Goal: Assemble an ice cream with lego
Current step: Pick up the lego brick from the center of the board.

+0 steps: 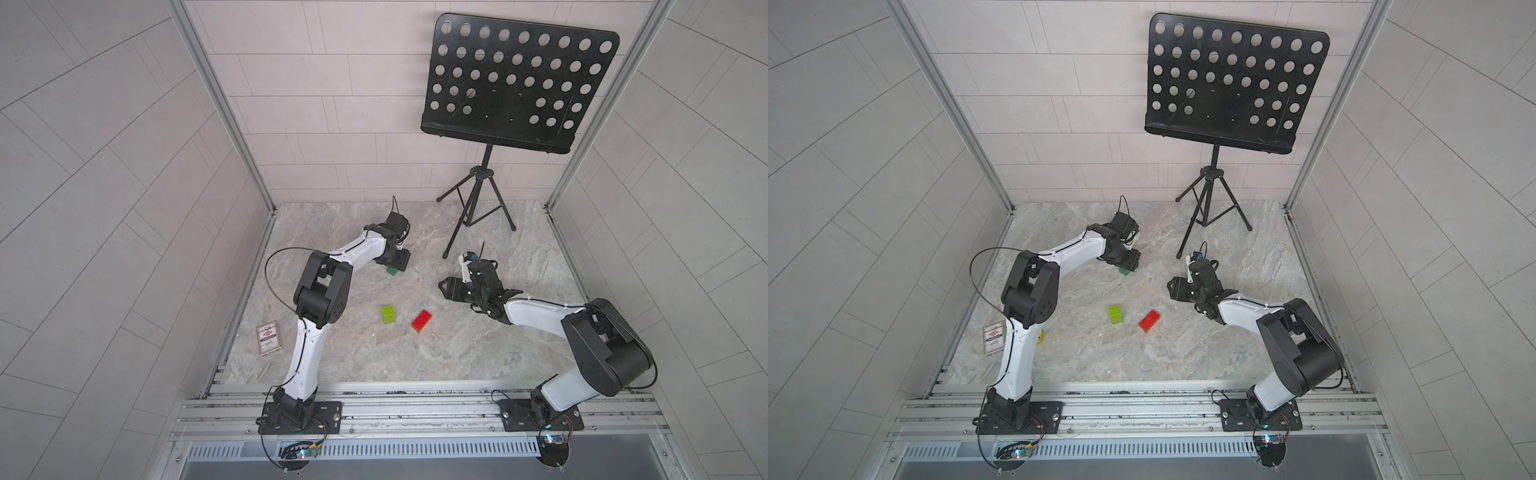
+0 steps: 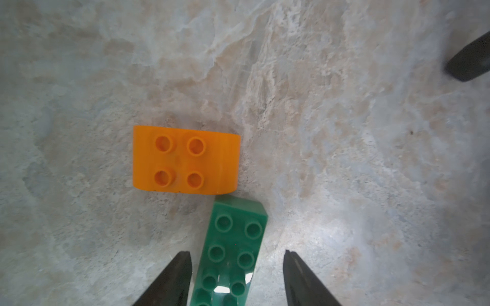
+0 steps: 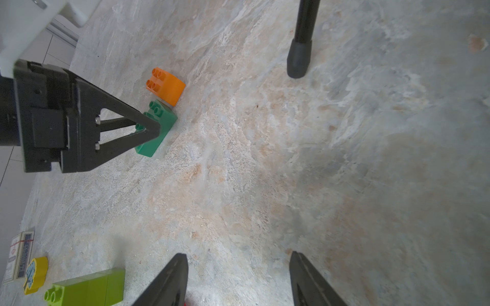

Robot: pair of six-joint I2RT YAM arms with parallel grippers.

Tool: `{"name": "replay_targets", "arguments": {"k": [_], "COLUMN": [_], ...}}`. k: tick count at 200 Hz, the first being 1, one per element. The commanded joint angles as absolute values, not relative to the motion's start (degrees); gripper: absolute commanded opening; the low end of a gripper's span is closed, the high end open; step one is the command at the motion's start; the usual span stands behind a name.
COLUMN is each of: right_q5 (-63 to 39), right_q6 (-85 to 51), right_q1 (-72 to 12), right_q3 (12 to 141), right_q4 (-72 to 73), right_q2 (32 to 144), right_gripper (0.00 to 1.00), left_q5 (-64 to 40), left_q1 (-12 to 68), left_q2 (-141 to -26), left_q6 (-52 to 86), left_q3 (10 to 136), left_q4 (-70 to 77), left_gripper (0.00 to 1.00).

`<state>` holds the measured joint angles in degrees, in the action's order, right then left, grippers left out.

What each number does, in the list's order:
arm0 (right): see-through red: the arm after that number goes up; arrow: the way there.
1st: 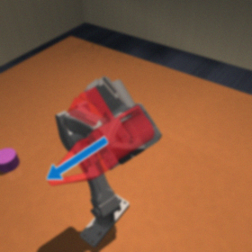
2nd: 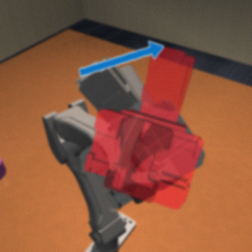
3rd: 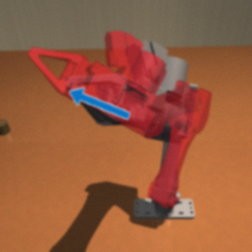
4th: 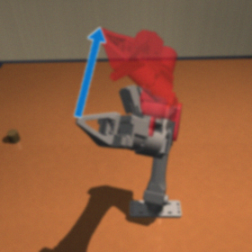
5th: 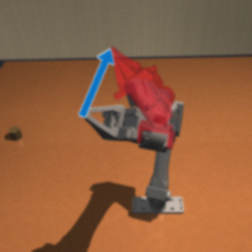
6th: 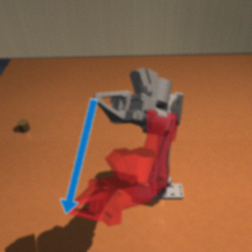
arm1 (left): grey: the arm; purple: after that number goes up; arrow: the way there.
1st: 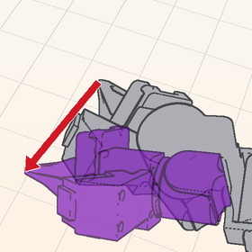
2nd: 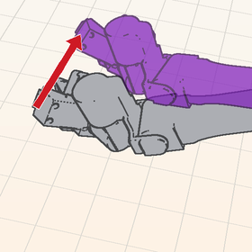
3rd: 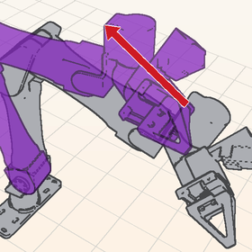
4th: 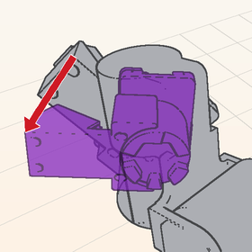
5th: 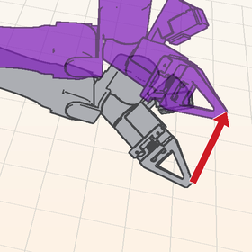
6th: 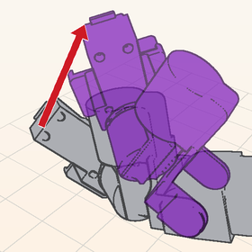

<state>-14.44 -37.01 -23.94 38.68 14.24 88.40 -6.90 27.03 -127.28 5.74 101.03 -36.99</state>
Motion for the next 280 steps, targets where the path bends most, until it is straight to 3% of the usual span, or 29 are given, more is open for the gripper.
{"name": "replay_targets", "arguments": {"k": [1,85,139,149,174,203,280], "right_q5": [-14.58,-14.6,-14.67,-14.75,-14.94,-15.08,-15.46], "right_q6": [-37.17,-37.09,-37.0,-37.0,-37.0,-37.09,-37.24], "right_q1": [-23.71,-23.69,-23.66,-23.73,-23.65,-23.73,-23.65], "right_q3": [39.73,39.9,39.99,40.01,40.0,40.16,40.43], "right_q4": [13.43,13.25,13.09,13.18,13.19,13.21,13.25], "right_q2": [88.68,88.87,88.86,88.86,89.12,89.38,90.06], "right_gripper": [0.66,0.66,0.65,0.65,0.65,0.65,0.65], "left_q5": [-5.48,-7.41,-7.01,-7.44,-7.47,-8.06,-7.64], "left_q1": [27.08,27.07,27.08,27.07,27.08,27.09,26.98], "left_q2": [-128.0,-130.33,-130.61,-130.61,-130.26,-129.66,-130.19], "left_q6": [4.4,5.07,5.44,5.65,5.72,6.22,7.19], "left_q3": [101.76,103.12,103.71,103.71,103.63,103.65,104.42], "left_q4": [-37.91,-38.31,-38.93,-38.93,-38.93,-38.74,-38.98], "left_gripper": [0.64,0.61,0.42,0.42,0.55,0.62,0.45]}}
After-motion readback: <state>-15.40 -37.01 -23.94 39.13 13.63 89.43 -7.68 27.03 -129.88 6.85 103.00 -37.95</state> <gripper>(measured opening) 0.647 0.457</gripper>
